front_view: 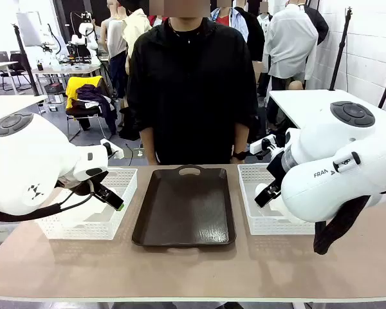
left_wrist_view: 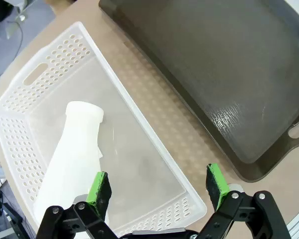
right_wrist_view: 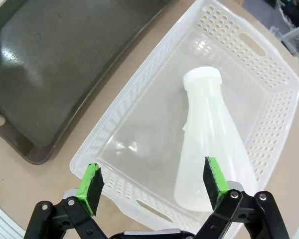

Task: Prepare the laboratory tools.
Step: Pick up the Big flask that the person points to.

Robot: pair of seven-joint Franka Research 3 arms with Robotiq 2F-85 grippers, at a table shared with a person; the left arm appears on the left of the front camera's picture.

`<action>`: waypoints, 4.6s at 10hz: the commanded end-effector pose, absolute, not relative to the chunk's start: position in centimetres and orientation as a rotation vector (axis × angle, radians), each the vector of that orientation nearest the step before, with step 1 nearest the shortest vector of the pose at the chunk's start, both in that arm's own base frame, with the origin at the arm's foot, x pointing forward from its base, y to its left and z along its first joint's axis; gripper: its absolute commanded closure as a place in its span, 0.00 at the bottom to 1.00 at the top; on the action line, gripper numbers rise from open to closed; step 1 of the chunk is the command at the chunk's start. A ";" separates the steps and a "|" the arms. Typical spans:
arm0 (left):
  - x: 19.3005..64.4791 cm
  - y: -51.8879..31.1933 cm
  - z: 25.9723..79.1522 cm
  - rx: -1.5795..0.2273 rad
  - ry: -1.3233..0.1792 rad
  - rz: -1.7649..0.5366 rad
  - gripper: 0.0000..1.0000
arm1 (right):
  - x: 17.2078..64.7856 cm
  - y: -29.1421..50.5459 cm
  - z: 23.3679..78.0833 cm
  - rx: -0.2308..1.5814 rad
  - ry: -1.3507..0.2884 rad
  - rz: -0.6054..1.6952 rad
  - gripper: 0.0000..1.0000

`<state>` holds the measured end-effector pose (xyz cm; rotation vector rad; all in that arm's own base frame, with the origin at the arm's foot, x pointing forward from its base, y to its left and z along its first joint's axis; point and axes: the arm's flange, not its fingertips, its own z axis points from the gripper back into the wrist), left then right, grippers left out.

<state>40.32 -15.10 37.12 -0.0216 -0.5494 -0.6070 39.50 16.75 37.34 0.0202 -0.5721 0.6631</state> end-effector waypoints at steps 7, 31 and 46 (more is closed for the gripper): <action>40.3 -15.1 37.1 -0.022 -0.550 -0.607 0.00 | 39.5 16.7 37.3 0.020 -0.572 0.663 0.00; 40.6 2.7 45.7 -0.773 -0.607 -0.372 0.00 | 35.3 -1.6 48.6 0.683 -0.700 0.397 0.00; 37.3 12.1 43.2 -0.918 -0.591 -0.231 0.00 | 38.0 -2.6 44.5 0.853 -0.507 0.320 0.00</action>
